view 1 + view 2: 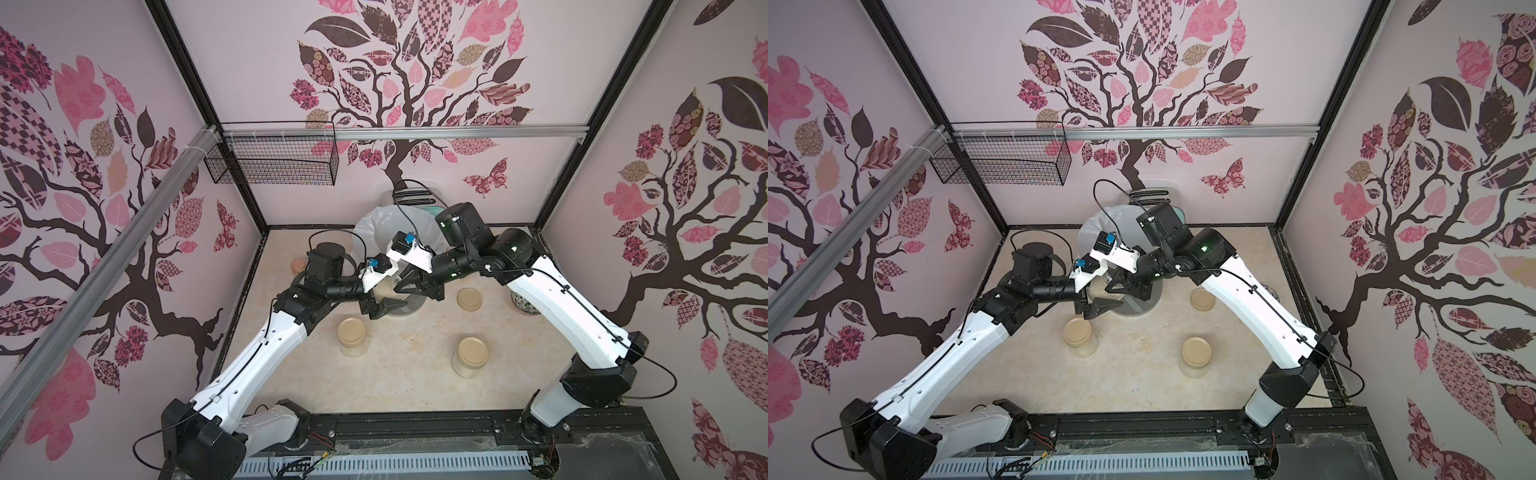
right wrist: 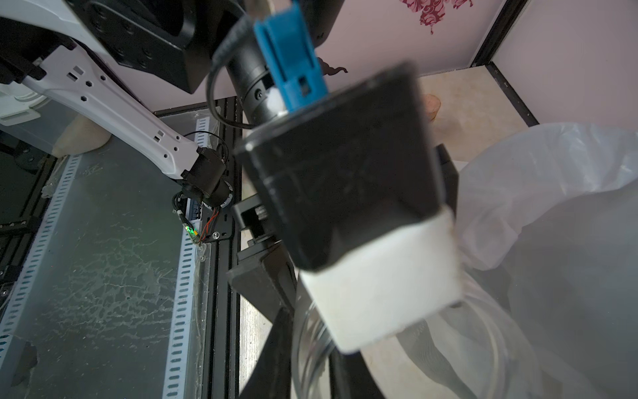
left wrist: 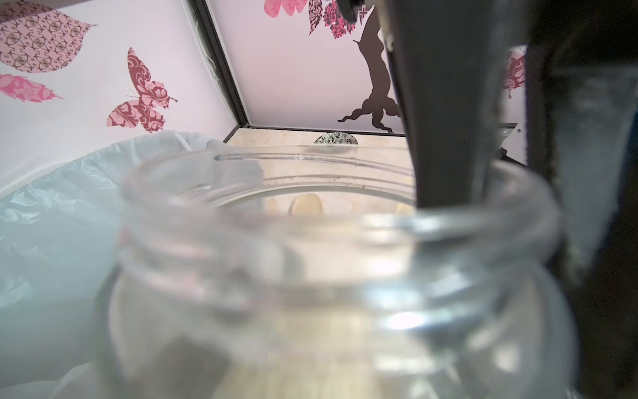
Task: Empty moldy rice from jars
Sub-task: Pour the moldy rice from the jar into the trash bin.
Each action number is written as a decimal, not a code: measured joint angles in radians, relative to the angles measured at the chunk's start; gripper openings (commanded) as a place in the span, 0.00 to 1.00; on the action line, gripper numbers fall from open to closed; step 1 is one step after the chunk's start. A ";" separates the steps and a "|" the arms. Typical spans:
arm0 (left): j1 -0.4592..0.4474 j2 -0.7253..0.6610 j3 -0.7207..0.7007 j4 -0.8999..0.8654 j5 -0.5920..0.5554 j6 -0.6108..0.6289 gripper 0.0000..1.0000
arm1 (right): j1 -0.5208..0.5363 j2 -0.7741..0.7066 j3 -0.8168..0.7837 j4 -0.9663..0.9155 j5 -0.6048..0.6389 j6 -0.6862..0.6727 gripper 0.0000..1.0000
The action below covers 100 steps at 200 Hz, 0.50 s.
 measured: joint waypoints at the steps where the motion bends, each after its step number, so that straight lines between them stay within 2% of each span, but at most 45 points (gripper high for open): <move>1: 0.000 0.000 0.000 0.000 -0.001 0.001 0.66 | 0.000 0.000 -0.001 0.001 0.000 0.000 0.00; 72: 0.000 -0.039 -0.003 0.014 -0.043 0.011 0.90 | 0.000 -0.034 -0.040 0.081 -0.022 0.041 0.00; 100: 0.004 -0.057 -0.004 0.047 -0.077 0.000 0.94 | 0.000 -0.035 -0.039 0.103 -0.022 0.067 0.00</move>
